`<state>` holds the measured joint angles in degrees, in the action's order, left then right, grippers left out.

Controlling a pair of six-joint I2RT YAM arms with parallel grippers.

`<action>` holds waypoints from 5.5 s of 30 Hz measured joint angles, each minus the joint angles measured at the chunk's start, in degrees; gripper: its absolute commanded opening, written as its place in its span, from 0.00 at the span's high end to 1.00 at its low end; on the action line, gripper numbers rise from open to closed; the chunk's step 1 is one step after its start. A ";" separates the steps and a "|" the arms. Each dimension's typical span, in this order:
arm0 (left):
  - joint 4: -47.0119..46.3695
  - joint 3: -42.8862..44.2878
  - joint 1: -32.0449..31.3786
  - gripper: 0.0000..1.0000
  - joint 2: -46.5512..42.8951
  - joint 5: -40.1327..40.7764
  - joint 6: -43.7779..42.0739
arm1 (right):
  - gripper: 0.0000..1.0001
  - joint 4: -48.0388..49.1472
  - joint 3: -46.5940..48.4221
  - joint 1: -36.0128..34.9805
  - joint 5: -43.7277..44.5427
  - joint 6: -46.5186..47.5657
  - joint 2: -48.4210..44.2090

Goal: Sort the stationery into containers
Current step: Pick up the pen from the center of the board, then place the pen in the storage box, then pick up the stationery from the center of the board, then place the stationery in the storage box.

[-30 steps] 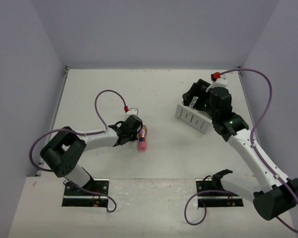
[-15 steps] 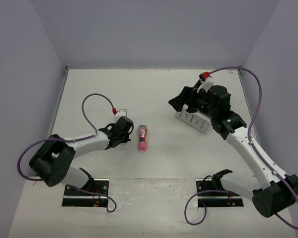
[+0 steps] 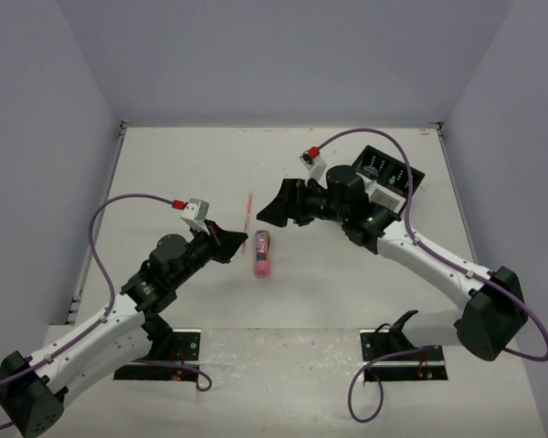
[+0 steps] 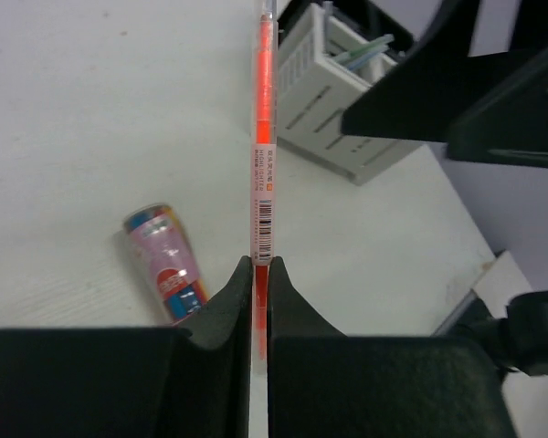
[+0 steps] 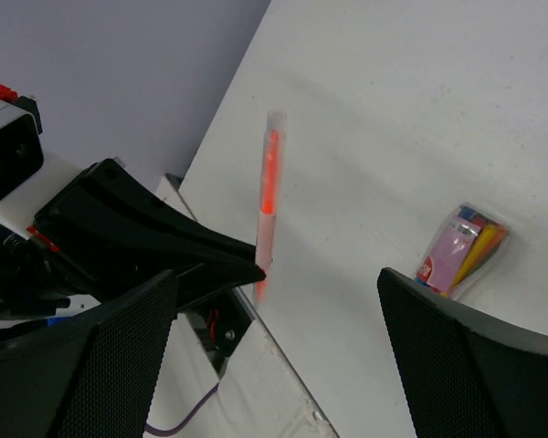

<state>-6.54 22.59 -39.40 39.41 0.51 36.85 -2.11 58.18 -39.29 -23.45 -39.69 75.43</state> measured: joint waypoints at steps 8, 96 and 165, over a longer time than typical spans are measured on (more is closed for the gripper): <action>-6.51 0.00 -0.12 1.00 1.79 -13.15 0.06 | 1.00 0.33 3.44 -3.85 0.09 -0.43 3.46; 16.52 20.45 -10.93 1.00 35.82 5.27 -2.29 | 0.01 -7.85 -15.19 12.53 6.78 3.52 -21.99; -26.45 11.28 -10.94 0.89 22.94 -26.69 7.09 | 1.00 35.82 -40.09 5.52 6.64 -44.20 -37.62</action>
<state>-32.99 33.86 -50.34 62.36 -26.17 43.94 33.71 18.09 -33.77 -16.81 -83.89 37.81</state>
